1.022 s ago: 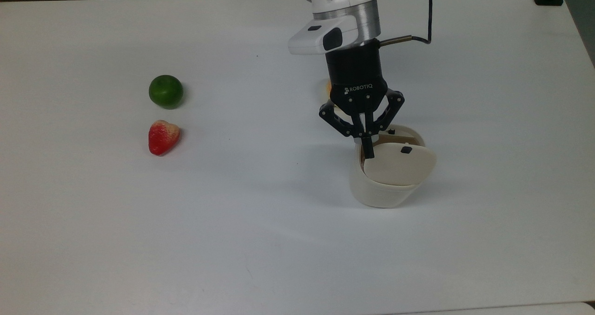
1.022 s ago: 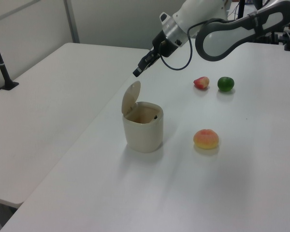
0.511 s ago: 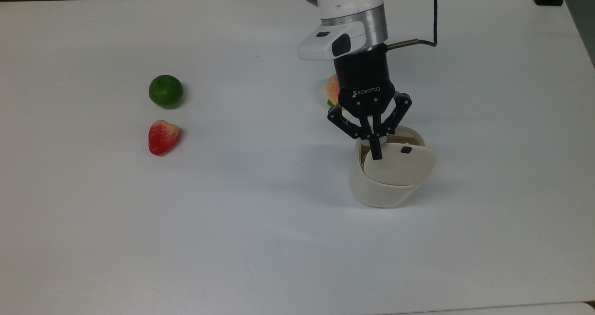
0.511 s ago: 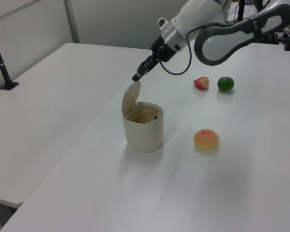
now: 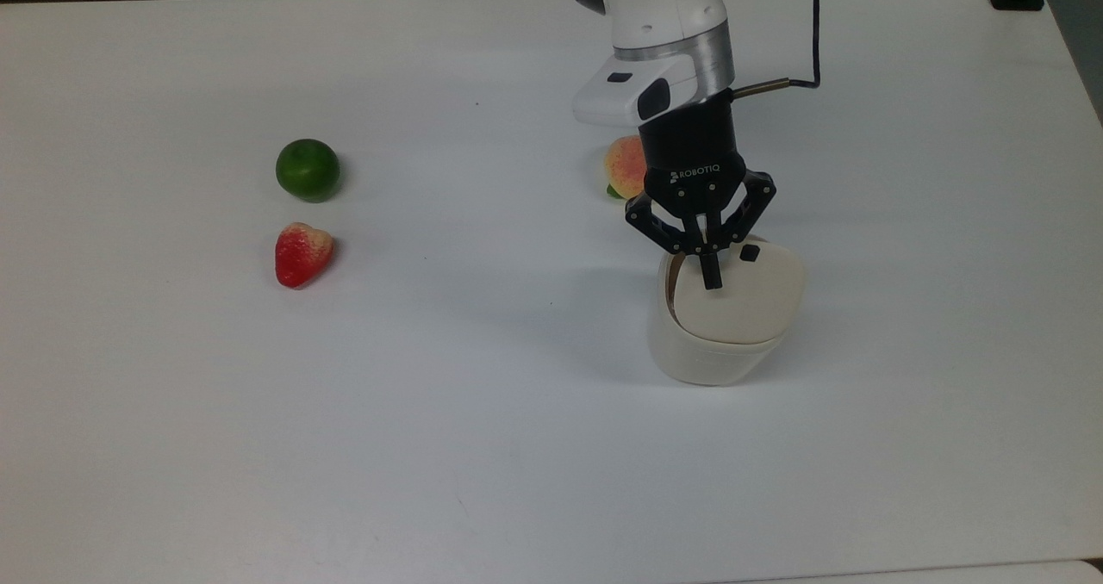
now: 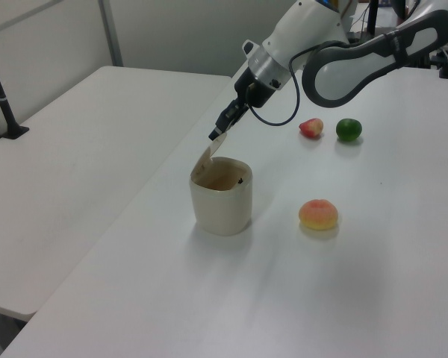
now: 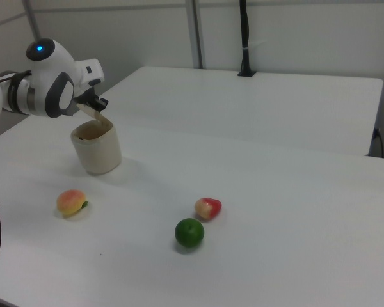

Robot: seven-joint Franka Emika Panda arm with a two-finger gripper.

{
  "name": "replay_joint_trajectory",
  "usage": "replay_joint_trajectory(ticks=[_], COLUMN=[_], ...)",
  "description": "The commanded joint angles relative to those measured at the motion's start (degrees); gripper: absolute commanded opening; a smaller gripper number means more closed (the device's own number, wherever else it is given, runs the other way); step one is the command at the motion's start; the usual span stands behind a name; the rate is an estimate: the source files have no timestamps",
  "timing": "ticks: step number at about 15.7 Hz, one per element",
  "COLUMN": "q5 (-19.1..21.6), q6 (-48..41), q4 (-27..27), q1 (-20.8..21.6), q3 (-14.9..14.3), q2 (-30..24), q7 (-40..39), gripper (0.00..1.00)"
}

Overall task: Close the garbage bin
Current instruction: 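Push the raised lid down onto the bin rim with the gripper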

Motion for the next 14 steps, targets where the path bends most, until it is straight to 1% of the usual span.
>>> replay_joint_trajectory(ticks=[1, 6, 14], q5=[-0.23, -0.23, -0.23], q6=[-4.75, -8.79, -11.26], q4=[-1.0, -1.27, -1.97], q1=[-0.44, -0.44, -0.62], q3=[0.82, 1.35, 4.25], q2=[-1.46, -1.55, -1.64], q7=[1.08, 0.99, 0.99], gripper=[0.0, 0.0, 0.0])
